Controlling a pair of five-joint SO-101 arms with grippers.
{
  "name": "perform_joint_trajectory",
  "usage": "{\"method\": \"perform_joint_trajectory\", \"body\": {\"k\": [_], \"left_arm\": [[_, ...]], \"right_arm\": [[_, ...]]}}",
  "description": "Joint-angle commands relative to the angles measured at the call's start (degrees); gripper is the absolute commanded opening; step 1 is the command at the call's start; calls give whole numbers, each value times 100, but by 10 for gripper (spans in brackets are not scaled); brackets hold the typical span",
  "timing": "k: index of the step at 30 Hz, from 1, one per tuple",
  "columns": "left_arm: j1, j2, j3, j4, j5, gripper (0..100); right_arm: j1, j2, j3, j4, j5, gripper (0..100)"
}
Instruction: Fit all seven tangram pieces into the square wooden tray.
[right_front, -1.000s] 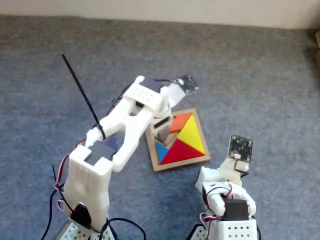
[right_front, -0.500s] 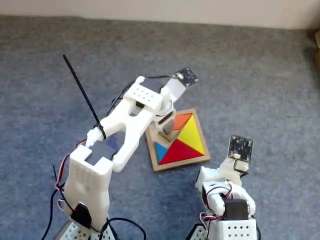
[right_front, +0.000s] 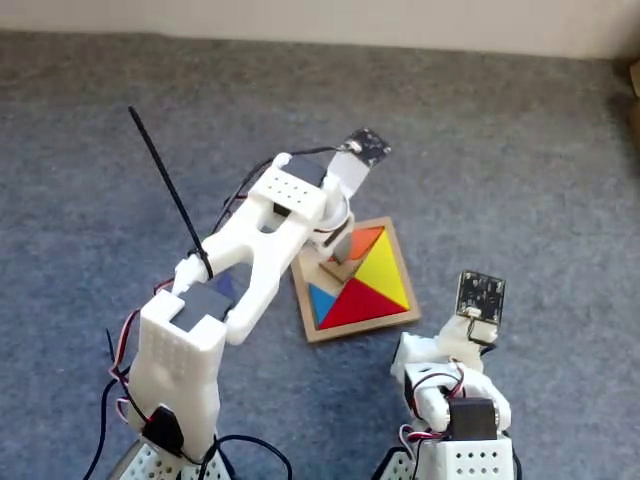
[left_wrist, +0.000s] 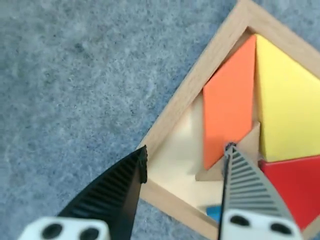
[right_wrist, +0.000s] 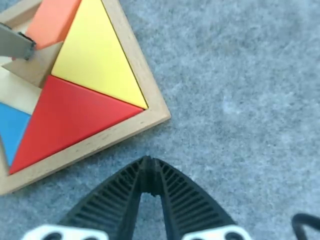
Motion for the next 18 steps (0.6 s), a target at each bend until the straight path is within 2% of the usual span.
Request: {"method": "perform_joint_trajectory", "body": {"k": [1, 5, 10, 18], "left_arm": [[136, -505, -110, -79, 422, 245], [277, -374, -154, -132, 677, 245], [523, 4, -154, -642, 1029, 245], [497, 277, -154, -782, 1002, 245]], "right_arm": [[75, -101, 734, 31, 26, 6], [75, -101, 734, 31, 26, 6], [75, -101, 734, 31, 26, 6], [75, -101, 734, 31, 26, 6]]}}
